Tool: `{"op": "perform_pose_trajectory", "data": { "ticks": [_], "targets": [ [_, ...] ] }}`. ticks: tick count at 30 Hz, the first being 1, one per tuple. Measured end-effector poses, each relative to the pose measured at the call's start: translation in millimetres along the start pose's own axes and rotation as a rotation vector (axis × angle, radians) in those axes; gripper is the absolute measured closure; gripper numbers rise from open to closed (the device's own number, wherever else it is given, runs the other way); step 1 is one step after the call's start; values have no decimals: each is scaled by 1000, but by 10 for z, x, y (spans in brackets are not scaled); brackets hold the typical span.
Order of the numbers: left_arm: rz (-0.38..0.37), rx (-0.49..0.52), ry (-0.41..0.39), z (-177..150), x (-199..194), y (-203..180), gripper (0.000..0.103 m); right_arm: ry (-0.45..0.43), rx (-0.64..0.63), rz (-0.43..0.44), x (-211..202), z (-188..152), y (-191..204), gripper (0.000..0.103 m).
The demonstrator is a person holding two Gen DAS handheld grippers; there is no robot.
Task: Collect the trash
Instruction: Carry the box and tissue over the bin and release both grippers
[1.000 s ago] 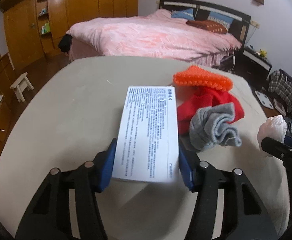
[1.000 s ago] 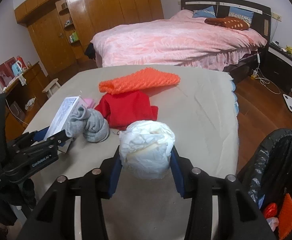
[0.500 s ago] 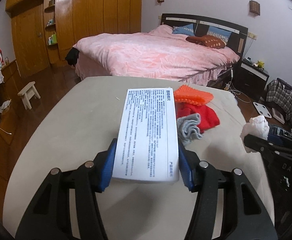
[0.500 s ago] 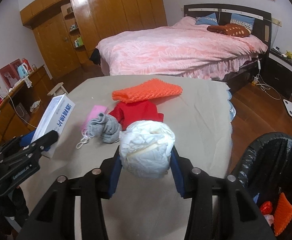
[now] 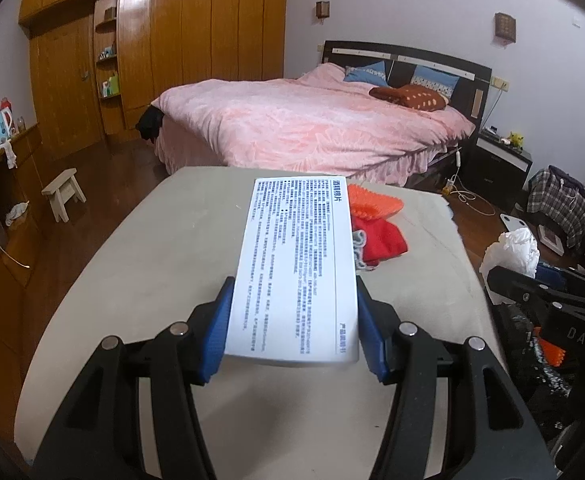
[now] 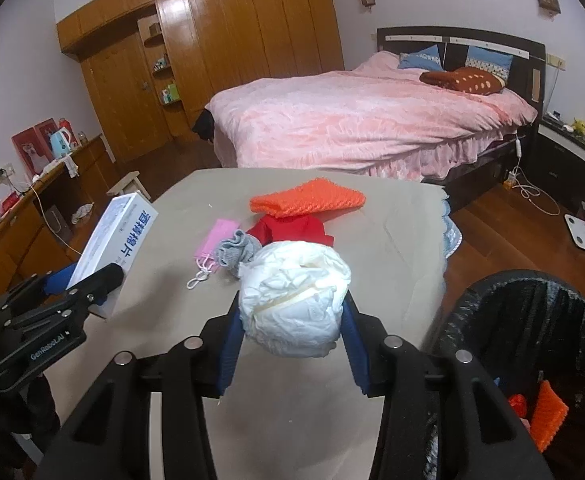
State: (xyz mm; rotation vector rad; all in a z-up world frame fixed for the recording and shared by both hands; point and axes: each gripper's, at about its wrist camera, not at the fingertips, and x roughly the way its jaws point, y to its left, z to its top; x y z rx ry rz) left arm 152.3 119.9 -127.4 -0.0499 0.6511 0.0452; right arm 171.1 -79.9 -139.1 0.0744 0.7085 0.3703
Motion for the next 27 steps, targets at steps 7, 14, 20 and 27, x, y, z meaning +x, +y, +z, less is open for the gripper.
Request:
{"op": "perform_pose_trajectory", "data": {
  "ticks": [7, 14, 20, 27],
  "targets": [
    [-9, 16, -35, 35, -257, -115, 49, -41, -5, 0, -265, 27, -28, 58],
    [-22, 32, -60, 46, -495, -248, 49, -71, -11, 0, -500, 11, -39, 58],
    [-47, 44, -73, 41, -671, -378, 49, -104, -5, 1, -727, 0, -93, 58],
    [-75, 75, -98, 41, -844, -592, 49, -133, 2, -14, -979, -60, -182, 58]
  ]
}}
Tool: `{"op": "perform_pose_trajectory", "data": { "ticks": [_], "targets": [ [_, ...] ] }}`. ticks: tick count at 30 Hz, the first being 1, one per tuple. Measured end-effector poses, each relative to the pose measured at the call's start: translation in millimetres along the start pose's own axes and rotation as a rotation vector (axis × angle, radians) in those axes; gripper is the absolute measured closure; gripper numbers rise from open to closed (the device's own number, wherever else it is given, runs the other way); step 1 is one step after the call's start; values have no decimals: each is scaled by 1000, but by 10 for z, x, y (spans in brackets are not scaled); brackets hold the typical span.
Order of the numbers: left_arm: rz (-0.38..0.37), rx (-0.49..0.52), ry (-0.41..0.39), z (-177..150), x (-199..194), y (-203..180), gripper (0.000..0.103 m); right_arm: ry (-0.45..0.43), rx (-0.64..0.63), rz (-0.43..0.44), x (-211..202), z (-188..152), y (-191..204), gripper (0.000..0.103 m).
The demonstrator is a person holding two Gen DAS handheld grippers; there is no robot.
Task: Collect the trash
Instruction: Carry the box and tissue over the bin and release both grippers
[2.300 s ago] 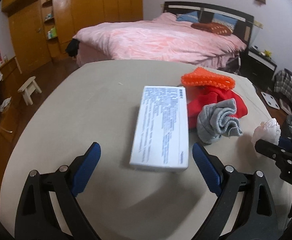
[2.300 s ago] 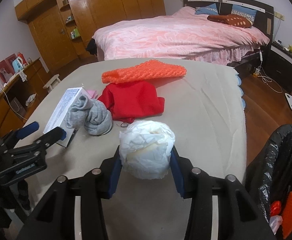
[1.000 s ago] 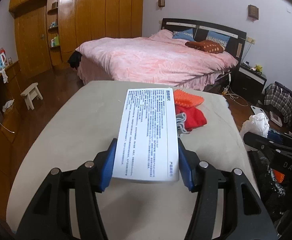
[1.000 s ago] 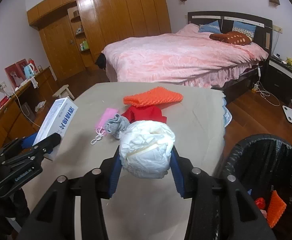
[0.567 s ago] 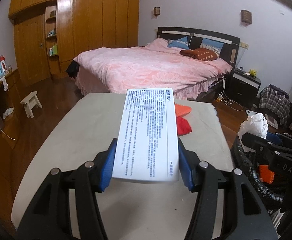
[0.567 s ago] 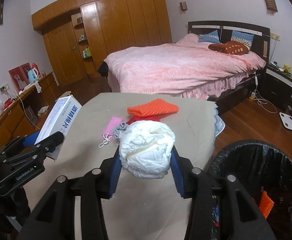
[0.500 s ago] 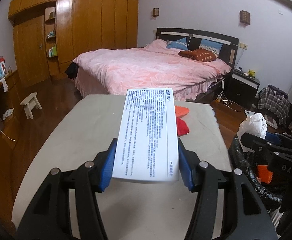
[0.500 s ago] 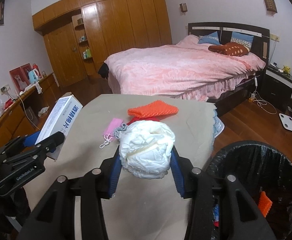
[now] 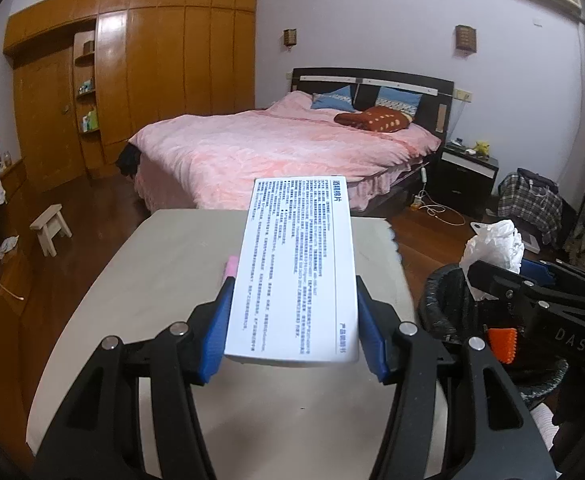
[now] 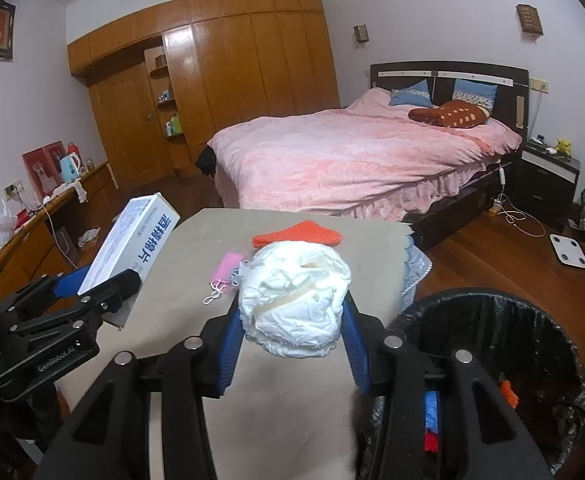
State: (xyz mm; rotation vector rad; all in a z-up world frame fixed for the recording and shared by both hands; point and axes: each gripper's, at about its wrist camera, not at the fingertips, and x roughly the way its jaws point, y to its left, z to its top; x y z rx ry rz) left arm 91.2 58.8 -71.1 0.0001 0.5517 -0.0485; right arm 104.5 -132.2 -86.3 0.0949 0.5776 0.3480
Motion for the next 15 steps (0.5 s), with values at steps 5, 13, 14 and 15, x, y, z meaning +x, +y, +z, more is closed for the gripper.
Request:
{"op": "perform_pose_trajectory", "data": {
  "ticks": [5, 13, 14, 15],
  "targets": [
    [-29, 10, -15, 26, -84, -174, 49, -17, 4, -20, -194, -19, -138, 58],
    [-84, 52, -41, 23, -184, -541, 49, -46, 22, -74, -541, -93, -412, 58],
    [-94, 55, -43, 26, -193, -589, 49, -48, 24, -81, -565, -92, -449, 58],
    [-108, 59, -47, 26, -201, -653, 49, -51, 26, -89, -604, -98, -490, 58]
  ]
}}
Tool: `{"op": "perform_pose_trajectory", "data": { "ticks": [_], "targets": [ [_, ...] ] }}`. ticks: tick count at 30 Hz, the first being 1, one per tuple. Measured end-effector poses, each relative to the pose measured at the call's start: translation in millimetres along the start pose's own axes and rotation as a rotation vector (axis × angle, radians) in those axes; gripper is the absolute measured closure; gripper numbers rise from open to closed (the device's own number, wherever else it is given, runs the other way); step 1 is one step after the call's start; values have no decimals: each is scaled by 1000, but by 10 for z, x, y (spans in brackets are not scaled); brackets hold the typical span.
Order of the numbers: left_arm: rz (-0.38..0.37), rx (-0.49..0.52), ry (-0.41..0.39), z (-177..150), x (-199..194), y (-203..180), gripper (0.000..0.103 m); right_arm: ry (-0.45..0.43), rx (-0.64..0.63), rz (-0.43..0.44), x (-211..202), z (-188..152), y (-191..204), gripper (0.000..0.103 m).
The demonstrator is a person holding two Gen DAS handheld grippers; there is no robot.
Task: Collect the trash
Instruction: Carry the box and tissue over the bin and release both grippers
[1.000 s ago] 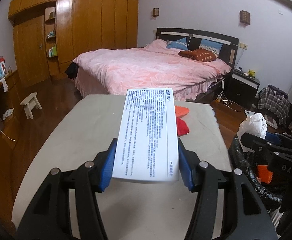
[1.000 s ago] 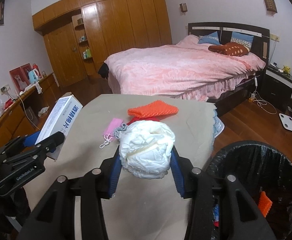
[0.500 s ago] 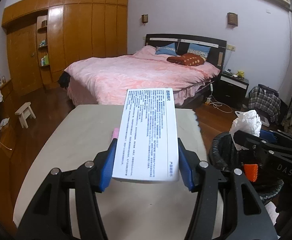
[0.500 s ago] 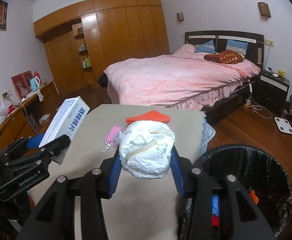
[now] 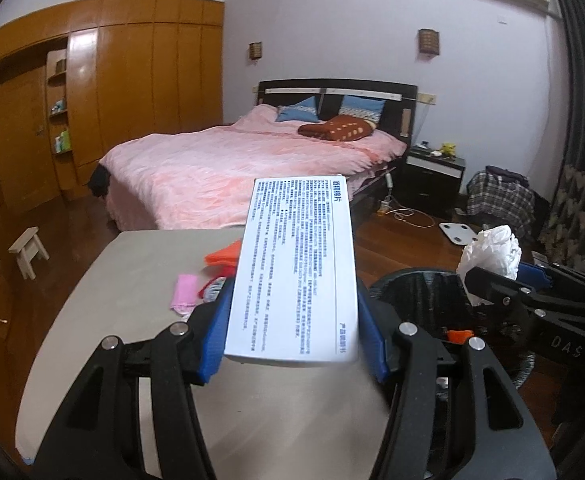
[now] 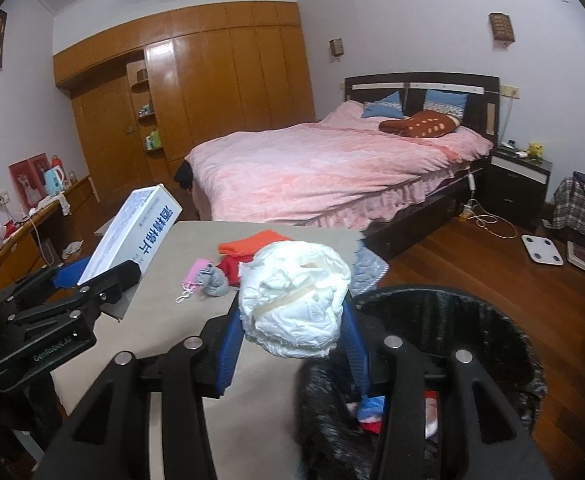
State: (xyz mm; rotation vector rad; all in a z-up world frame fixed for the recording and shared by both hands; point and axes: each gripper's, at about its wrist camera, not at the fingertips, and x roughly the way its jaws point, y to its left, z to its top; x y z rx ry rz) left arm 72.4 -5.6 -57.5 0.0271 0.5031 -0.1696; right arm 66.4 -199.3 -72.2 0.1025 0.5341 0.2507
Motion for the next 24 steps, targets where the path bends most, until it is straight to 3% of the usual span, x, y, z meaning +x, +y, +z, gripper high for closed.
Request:
{"op": "perform_pose_trajectory", "data": {
  "ticks": [12, 24],
  "targets": [
    [-125, 77, -12, 46, 111, -688, 49, -39, 40, -101, -334, -35, -482, 58],
    [-222, 149, 26, 20, 531, -1253, 49, -20, 91, -202, -378, -159, -1036, 58]
  ]
}}
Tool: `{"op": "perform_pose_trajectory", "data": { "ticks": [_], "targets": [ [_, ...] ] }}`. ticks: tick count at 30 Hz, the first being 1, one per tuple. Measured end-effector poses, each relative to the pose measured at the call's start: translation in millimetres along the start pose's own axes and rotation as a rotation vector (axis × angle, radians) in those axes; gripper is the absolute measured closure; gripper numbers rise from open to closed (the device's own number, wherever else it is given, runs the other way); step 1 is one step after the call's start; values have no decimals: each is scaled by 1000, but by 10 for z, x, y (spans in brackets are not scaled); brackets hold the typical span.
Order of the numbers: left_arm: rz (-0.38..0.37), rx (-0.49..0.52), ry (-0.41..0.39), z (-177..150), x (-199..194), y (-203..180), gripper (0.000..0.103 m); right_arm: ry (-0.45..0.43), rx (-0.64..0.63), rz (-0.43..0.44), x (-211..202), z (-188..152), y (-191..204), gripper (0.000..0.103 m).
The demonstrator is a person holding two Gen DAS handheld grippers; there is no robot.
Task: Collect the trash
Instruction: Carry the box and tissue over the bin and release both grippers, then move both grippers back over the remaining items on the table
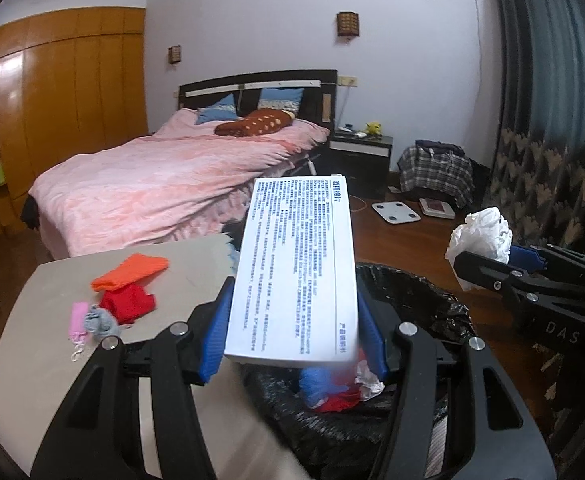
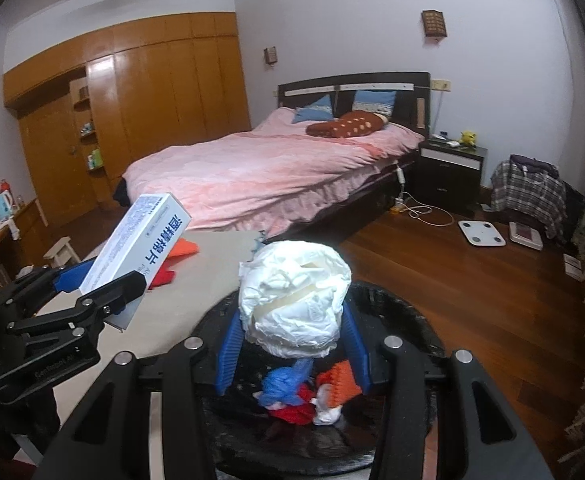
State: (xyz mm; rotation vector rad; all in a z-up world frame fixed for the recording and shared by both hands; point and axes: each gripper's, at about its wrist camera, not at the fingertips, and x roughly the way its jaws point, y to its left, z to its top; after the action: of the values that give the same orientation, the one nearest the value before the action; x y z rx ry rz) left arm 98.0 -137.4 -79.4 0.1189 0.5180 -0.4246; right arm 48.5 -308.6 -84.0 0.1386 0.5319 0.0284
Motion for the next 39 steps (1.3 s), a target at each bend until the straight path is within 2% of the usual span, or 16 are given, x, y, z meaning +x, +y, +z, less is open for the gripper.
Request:
{"op": "perform_pose_trajectory", "data": {
  "ticks": [13, 15, 16, 17, 20, 23, 24, 29, 39],
  "targets": [
    [-55, 38, 40, 46, 596, -296, 48, 43, 47, -24, 310, -80, -304, 58],
    [-72, 48, 49, 56, 673, -315, 45, 49, 52, -32, 353, -94, -369, 52],
    [-77, 49, 52, 63, 699, -307, 35, 54, 51, -35, 372, -97, -387, 49],
    [-84, 49, 50, 70, 718, -307, 31, 53, 51, -42, 384, -94, -403, 44],
    [-86, 52, 47, 80, 717, -263, 25, 50, 53, -53, 386, -91, -439, 33],
    [-77, 42, 39, 83, 646, -161, 21, 38, 66, -69, 344, -98, -456, 9],
    [-71, 39, 36, 83, 623, -127, 19, 30, 72, -73, 317, -99, -452, 6],
    [-38, 16, 22, 72, 409, 79, 13, 31, 73, -57, 277, -74, -373, 6],
    [69, -61, 4, -26, -87, 640, 10, 28, 34, 26, 318, 37, 133, 6]
  ]
}}
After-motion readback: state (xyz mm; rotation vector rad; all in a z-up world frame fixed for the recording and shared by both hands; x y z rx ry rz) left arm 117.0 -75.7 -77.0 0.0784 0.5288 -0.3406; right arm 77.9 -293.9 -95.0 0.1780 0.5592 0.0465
